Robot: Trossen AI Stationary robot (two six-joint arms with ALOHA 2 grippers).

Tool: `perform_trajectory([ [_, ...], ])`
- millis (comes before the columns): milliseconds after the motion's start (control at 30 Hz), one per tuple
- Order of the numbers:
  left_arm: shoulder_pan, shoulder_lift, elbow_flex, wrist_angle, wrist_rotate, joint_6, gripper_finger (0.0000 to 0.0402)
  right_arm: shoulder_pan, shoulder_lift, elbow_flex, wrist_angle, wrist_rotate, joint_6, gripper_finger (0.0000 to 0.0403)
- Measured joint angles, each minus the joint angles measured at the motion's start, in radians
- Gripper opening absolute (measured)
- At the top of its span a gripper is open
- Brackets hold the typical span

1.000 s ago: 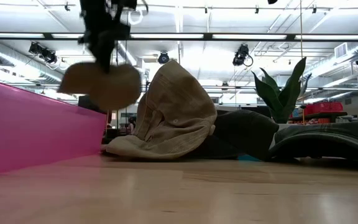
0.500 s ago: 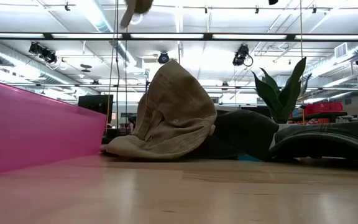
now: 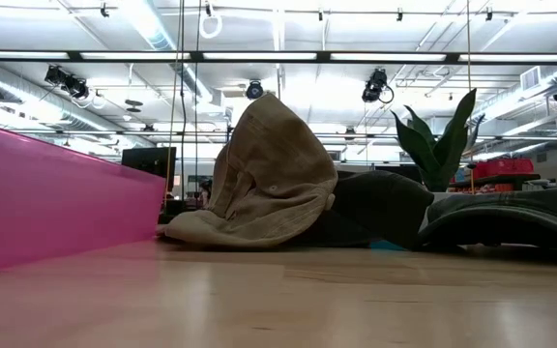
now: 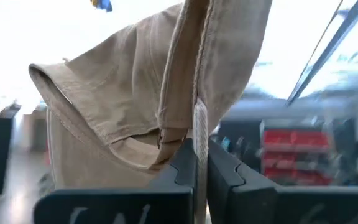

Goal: Pick & Place hat
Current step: Put the left brown cap into the red bin

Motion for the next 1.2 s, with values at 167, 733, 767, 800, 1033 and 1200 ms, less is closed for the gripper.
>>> perform_trajectory([
  [167, 0.0, 0.079, -0.001, 0.142, 0.101, -0.046, 0.0011, -0.024, 0.067, 0.0, 0.136, -0.087, 0.04, 0.0268],
  [733, -0.019, 0.189, 0.0, 0.259, 0.279, -0.317, 0.0011, -0.04, 0.279, 0.0, 0.581, -0.128, 0.119, 0.0309],
  [767, -0.024, 0.196, 0.0, 0.265, 0.28, -0.317, 0.0011, -0.042, 0.284, 0.0, 0.604, -0.128, 0.121, 0.0307],
  [800, -0.029, 0.198, -0.001, 0.263, 0.28, -0.322, 0.0011, -0.044, 0.29, 0.0, 0.636, -0.128, 0.122, 0.0305],
  [1033, -0.035, 0.228, 0.0, 0.277, 0.278, -0.321, 0.0011, -0.058, 0.307, 0.0, 0.727, -0.147, 0.138, 0.0293],
  [1200, -0.032, 0.233, 0.0, 0.277, 0.281, -0.322, 0.0011, -0.058, 0.307, 0.0, 0.757, -0.22, 0.137, 0.0267],
])
